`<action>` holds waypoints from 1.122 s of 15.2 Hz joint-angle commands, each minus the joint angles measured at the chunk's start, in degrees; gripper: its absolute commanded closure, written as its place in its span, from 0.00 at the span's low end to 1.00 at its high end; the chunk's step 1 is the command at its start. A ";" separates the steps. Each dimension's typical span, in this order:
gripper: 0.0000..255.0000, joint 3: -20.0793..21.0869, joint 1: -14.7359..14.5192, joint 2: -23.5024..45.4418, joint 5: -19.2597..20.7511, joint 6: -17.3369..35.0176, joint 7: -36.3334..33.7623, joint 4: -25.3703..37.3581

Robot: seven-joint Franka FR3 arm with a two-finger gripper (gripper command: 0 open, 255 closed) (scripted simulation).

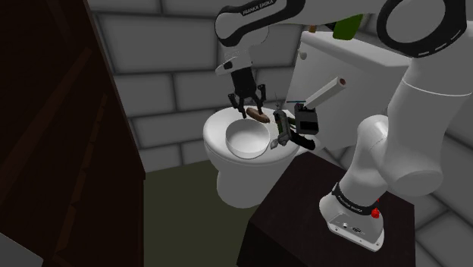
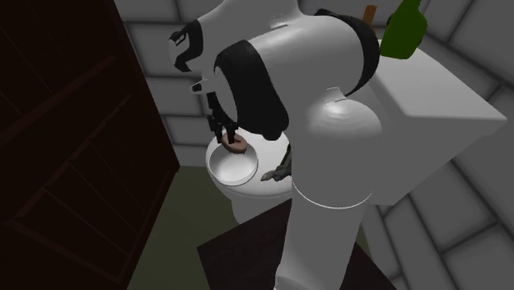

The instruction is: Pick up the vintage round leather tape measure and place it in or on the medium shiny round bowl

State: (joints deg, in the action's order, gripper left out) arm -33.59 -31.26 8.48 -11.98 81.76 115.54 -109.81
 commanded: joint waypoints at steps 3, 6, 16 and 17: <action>1.00 0.25 1.19 6.00 -2.45 -0.96 1.73 5.68; 1.00 0.39 1.26 6.88 -2.84 1.00 2.29 4.37; 1.00 1.03 1.65 10.55 -4.58 7.28 4.38 0.91; 1.00 1.08 1.68 10.75 -4.68 7.57 4.48 0.78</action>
State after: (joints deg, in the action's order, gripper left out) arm -32.62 -29.62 18.78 -16.42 88.79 119.85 -108.87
